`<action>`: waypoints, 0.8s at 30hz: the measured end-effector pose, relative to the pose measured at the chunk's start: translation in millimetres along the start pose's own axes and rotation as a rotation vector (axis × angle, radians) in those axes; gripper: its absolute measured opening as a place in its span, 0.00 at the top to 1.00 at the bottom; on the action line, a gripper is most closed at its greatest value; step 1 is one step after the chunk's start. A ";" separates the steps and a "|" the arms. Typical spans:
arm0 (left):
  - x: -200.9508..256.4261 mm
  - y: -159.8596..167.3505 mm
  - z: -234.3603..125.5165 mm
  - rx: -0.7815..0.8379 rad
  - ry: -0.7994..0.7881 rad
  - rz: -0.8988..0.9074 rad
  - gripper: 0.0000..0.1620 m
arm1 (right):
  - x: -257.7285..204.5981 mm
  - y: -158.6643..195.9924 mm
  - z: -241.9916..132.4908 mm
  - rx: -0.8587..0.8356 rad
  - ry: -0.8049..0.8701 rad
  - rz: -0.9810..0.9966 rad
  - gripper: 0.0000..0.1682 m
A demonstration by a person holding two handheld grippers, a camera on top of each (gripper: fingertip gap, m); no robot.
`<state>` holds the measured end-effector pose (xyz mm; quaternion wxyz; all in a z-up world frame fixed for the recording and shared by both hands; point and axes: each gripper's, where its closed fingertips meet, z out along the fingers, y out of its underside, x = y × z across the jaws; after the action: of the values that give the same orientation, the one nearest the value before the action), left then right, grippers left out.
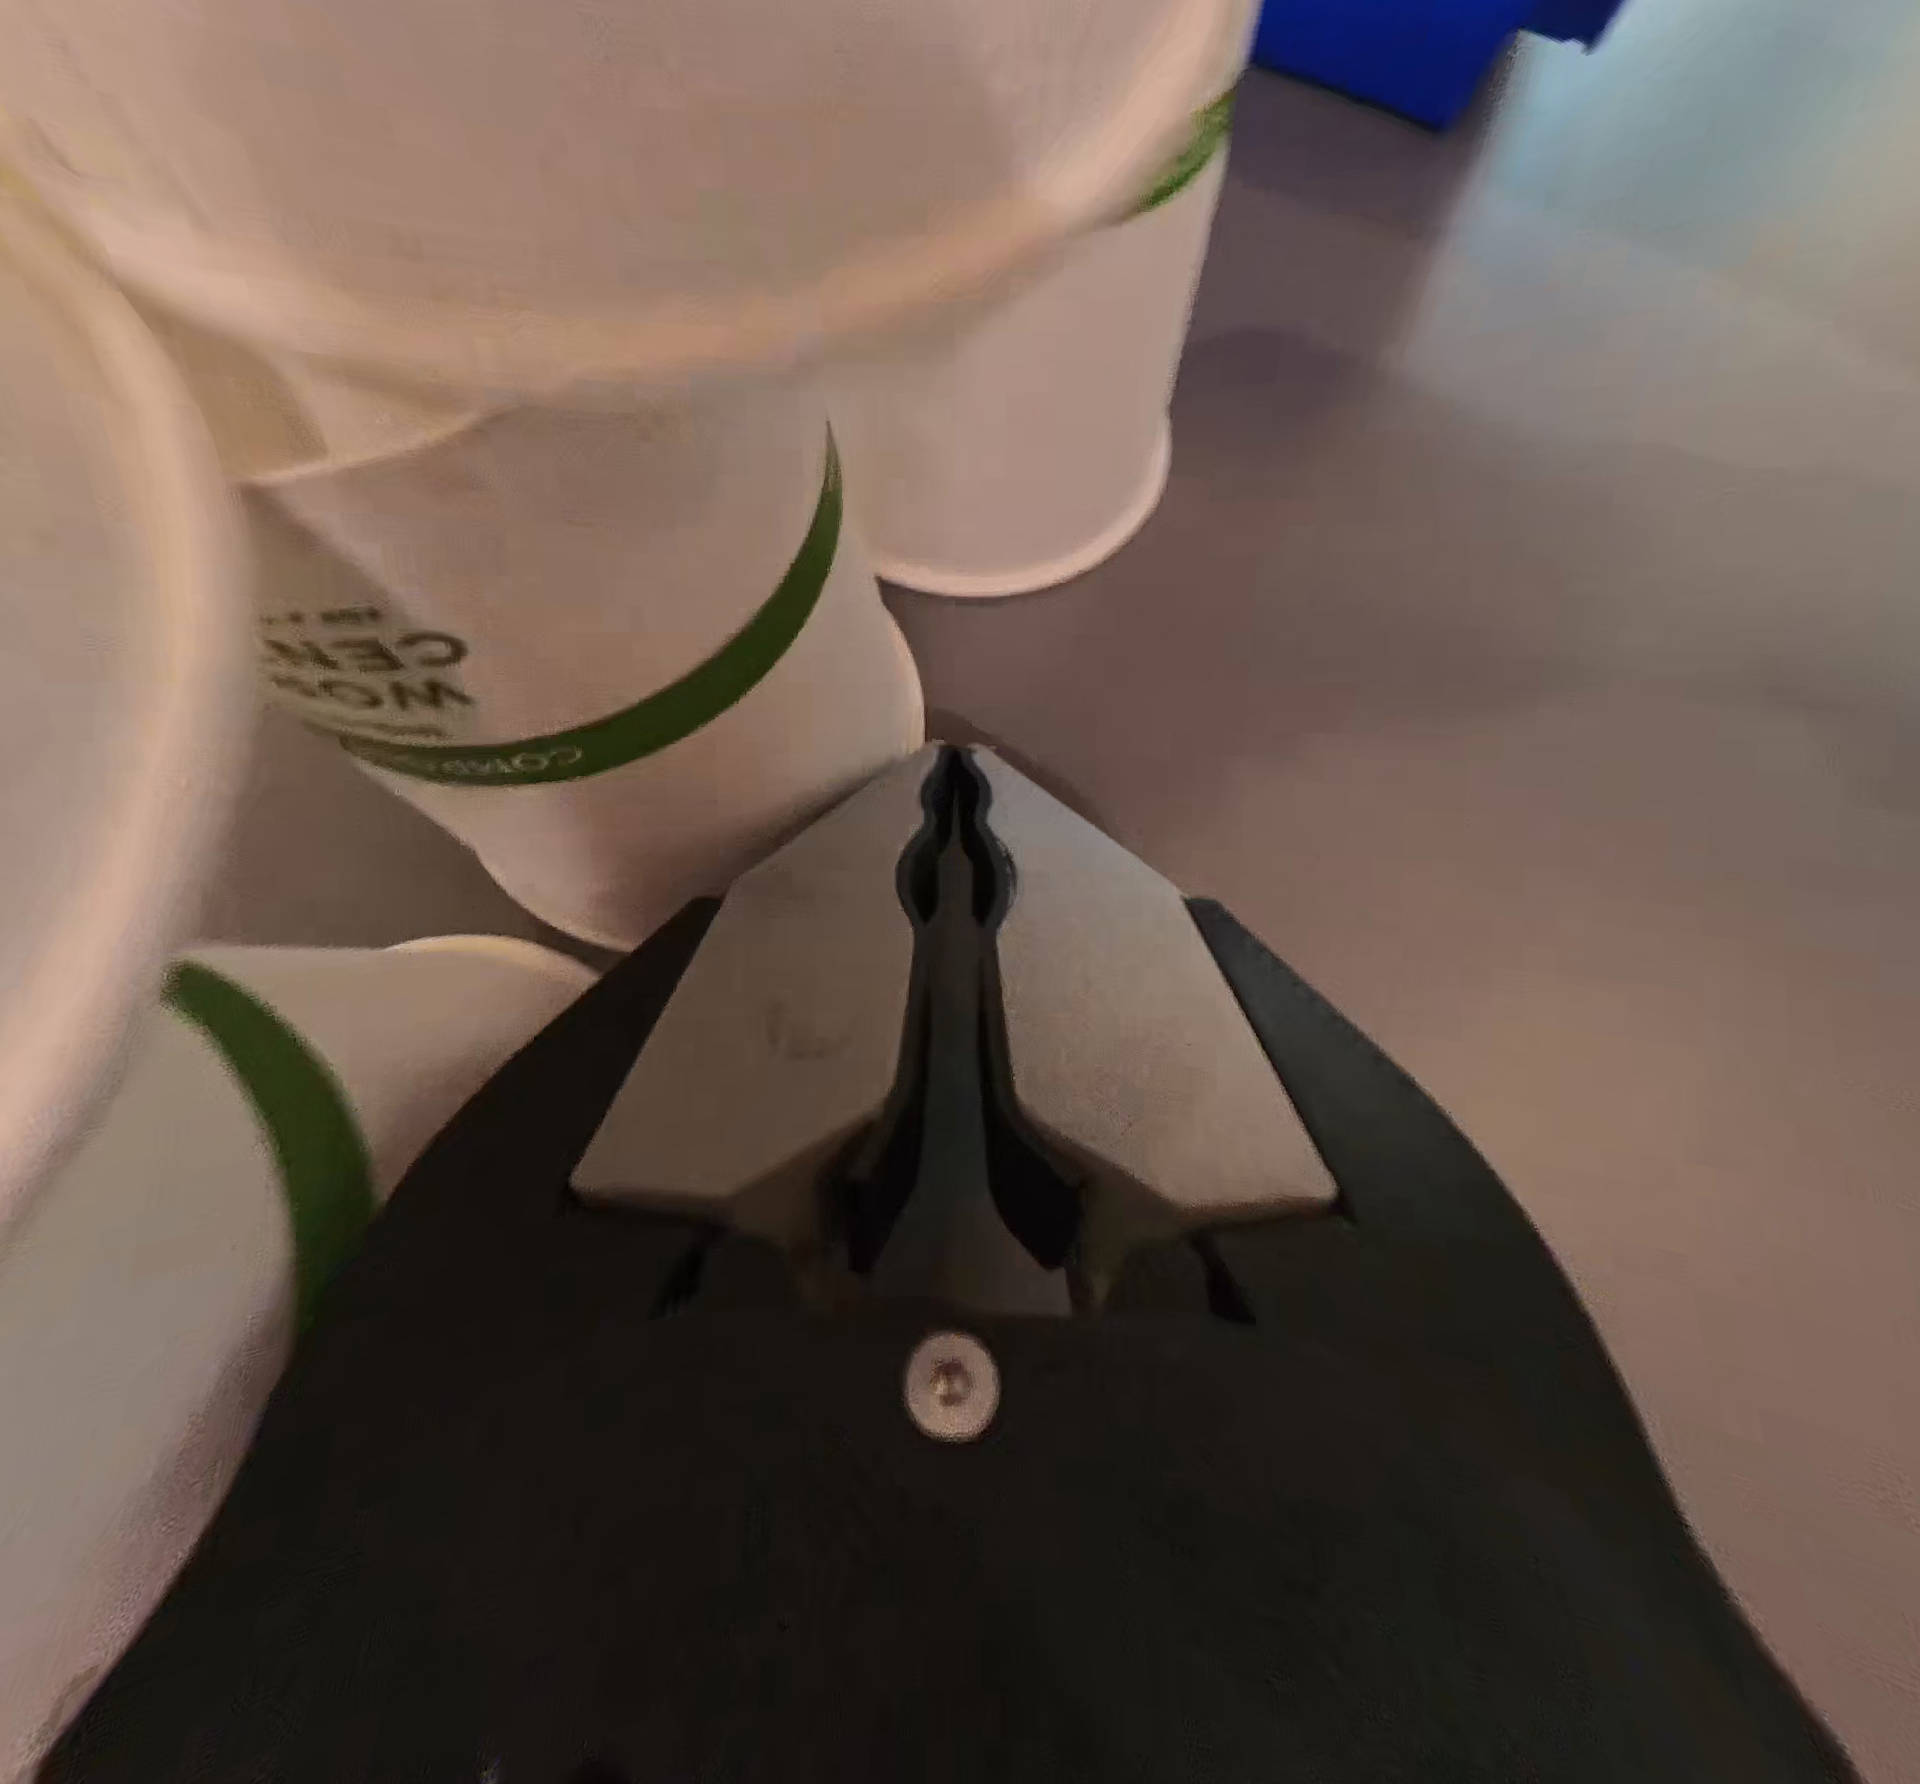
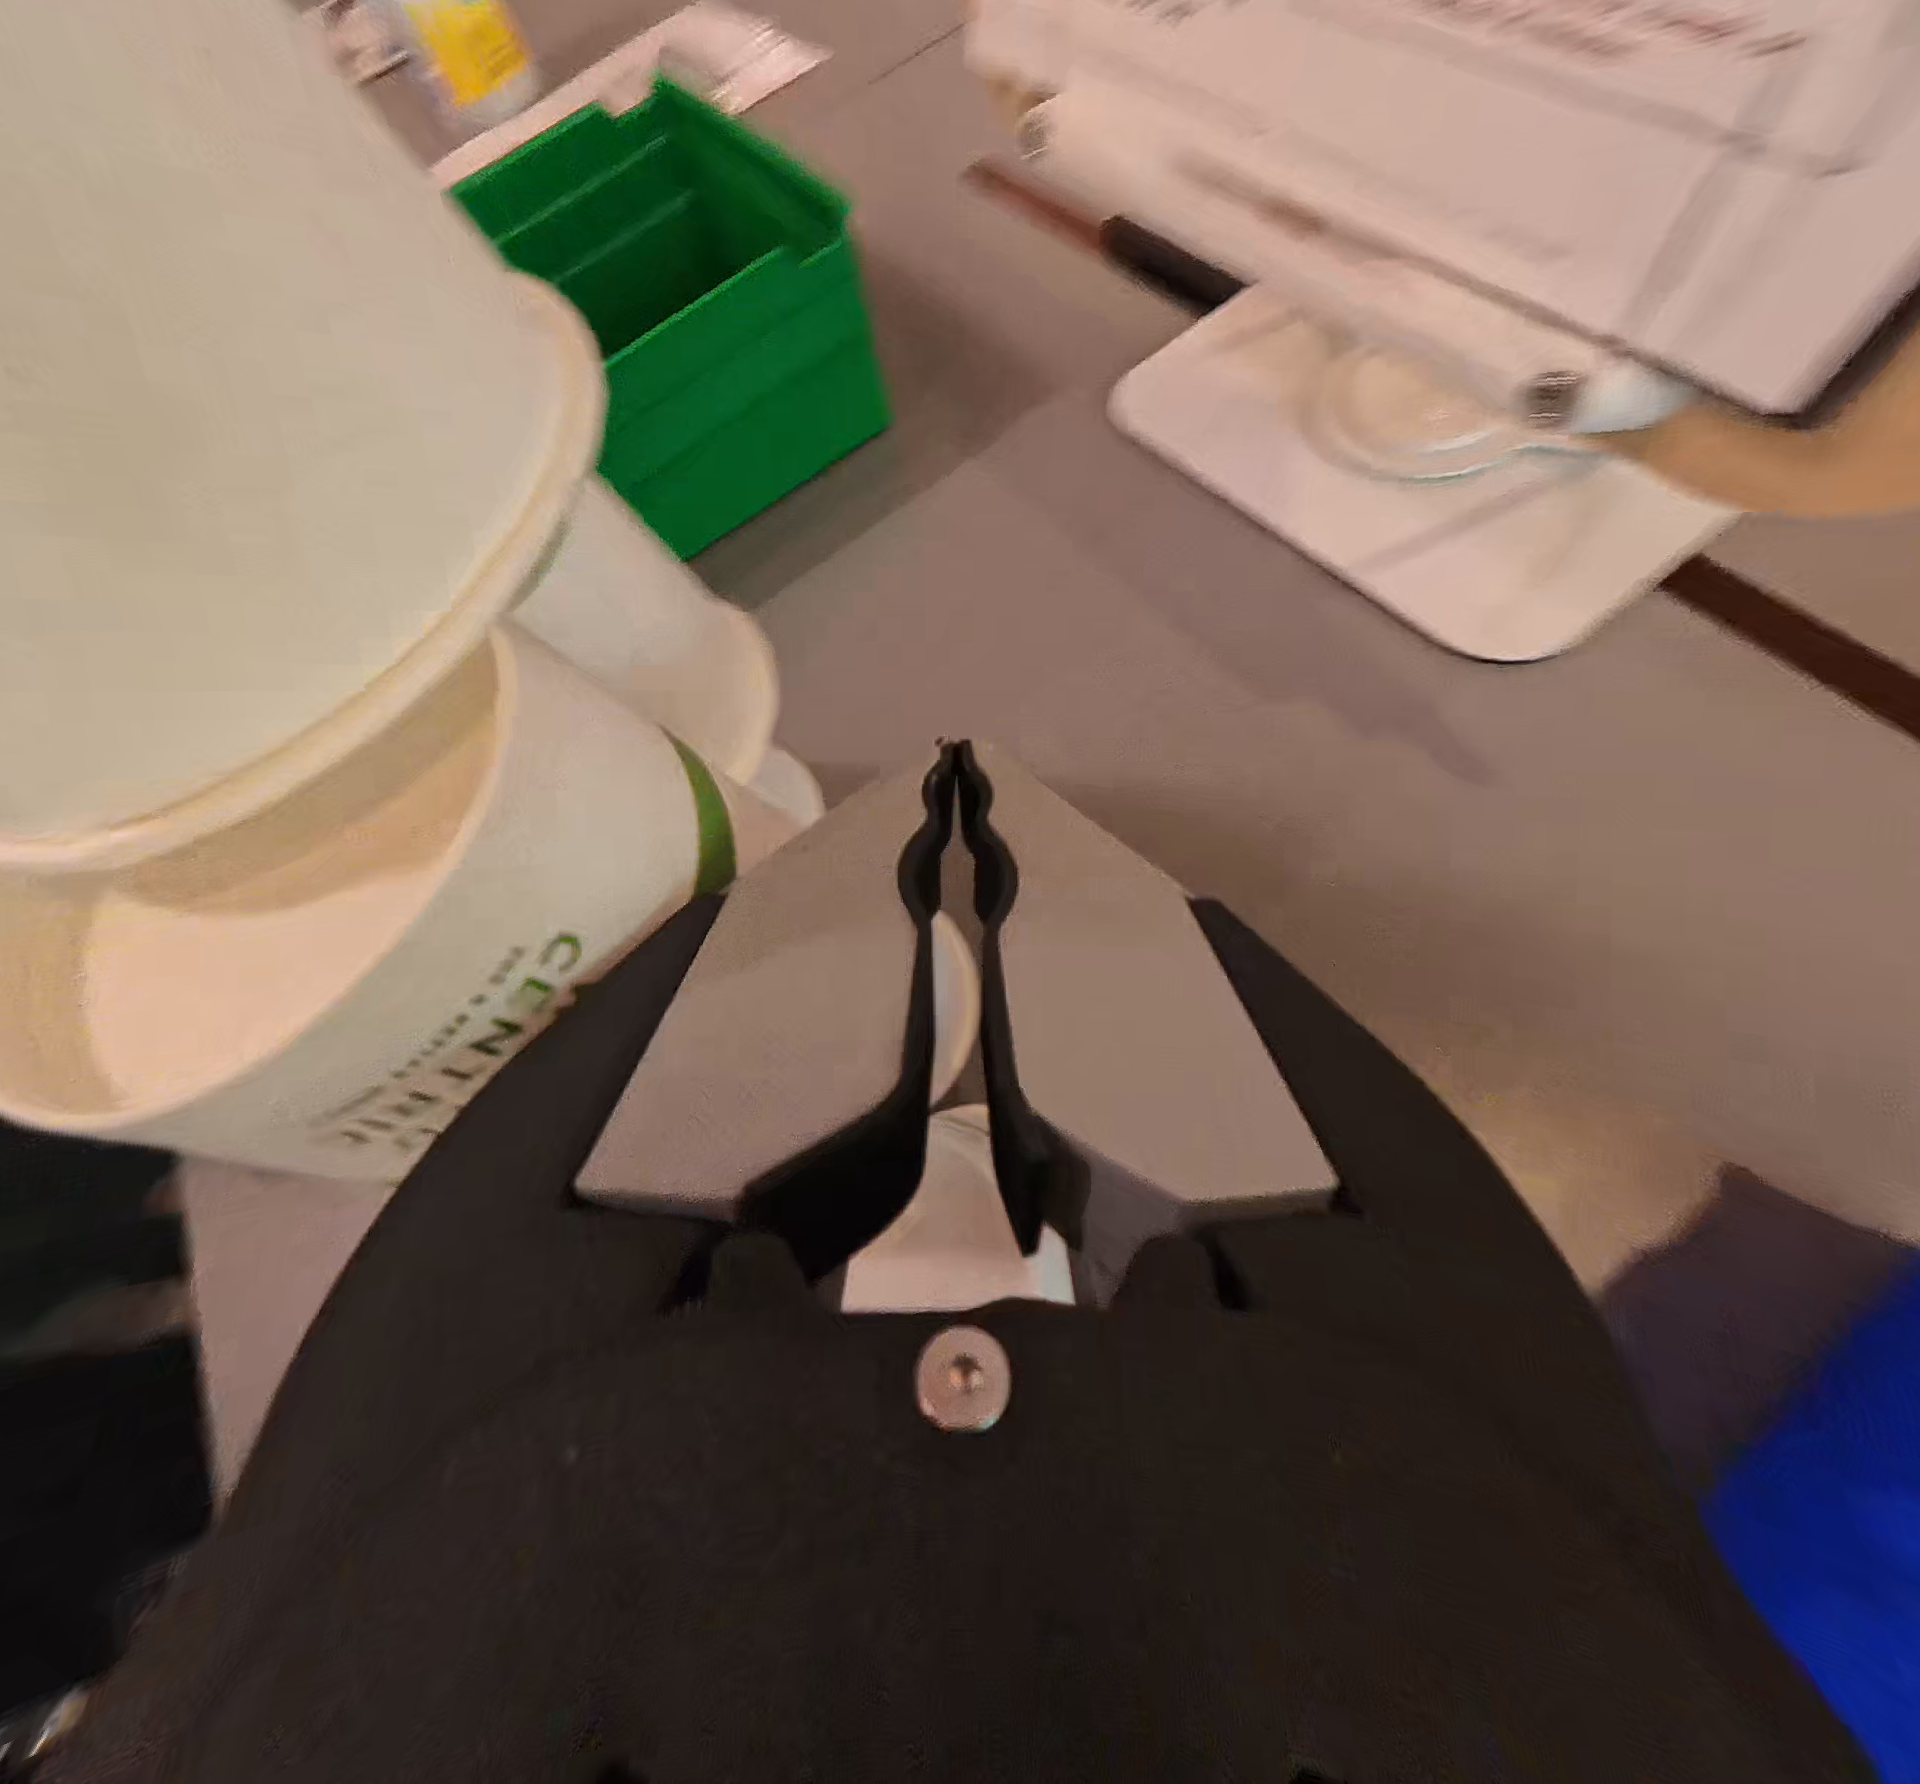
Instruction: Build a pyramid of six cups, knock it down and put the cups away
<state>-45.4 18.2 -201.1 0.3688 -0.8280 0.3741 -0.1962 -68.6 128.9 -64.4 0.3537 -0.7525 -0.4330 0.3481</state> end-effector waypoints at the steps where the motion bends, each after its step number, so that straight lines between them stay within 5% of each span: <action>1: -6.0 -0.4 -1.7 0.009 -0.023 -0.019 1.00 | -11.2 2.0 4.7 -0.028 -0.043 -0.020 1.00; 8: -29.1 -1.6 -12.6 0.060 -0.102 -0.118 0.95 | -55.3 8.3 11.1 -0.097 -0.101 -0.131 1.00; 16: -47.5 9.2 -23.2 0.059 -0.150 -0.236 0.86 | -3.1 50.1 -24.0 -0.265 0.361 -0.207 1.00; 24: -48.1 14.3 -24.3 0.041 -0.144 -0.248 0.85 | -10.2 55.0 -65.4 -0.039 0.494 -0.292 0.99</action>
<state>-97.8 37.3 -198.4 0.3844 -0.8721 0.2373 -0.1880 4.1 84.1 -74.8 0.4801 -0.7509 -0.4442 0.0913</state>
